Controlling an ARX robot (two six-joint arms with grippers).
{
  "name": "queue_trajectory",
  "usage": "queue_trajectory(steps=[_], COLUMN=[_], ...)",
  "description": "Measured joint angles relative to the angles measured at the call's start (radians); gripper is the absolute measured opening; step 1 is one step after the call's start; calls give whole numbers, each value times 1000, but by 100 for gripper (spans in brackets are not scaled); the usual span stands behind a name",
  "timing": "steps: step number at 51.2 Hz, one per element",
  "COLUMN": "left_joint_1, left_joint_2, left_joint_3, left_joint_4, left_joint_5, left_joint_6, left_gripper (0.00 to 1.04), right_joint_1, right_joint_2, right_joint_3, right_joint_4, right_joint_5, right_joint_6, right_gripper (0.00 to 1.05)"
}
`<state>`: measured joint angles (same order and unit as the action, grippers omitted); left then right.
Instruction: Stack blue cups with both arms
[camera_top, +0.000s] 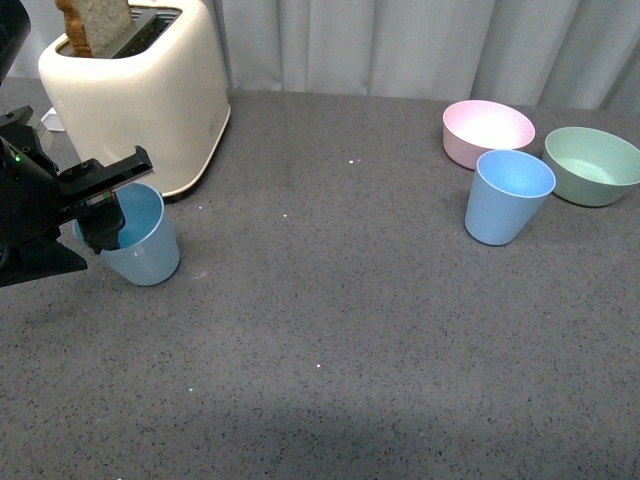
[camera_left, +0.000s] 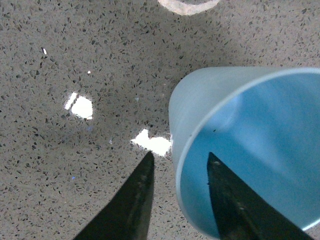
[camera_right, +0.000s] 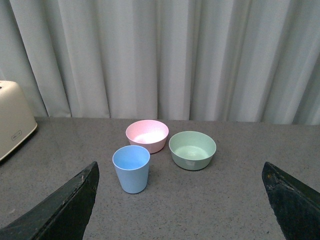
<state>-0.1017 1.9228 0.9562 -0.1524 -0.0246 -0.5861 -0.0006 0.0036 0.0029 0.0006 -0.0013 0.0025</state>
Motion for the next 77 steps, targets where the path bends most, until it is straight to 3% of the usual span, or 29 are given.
queue_trajectory(steps=[9,20,46,62,77], left_joint_1=[-3,-43,-319,-346,-338], left_joint_2=[1,-5,218,311,274], left_joint_3=[8,39,449,582,556], left_joint_4=[-25,-60,-276,-379,-343], left_joint_5=[6,23,46,57,67], left_joint_6=[-3,-15,-71,-71,-81], left_gripper=[4,4,4,4,46], right_joint_1=[0,0,0,0,0], right_joint_2=[0,0,0,0,0], right_joint_3=[0,0,0,0,0], right_joint_4=[0,0,0,0,0], right_joint_5=[0,0,0,0,0], right_joint_6=[0,0,0,0,0], right_gripper=[95,95,95,95,95])
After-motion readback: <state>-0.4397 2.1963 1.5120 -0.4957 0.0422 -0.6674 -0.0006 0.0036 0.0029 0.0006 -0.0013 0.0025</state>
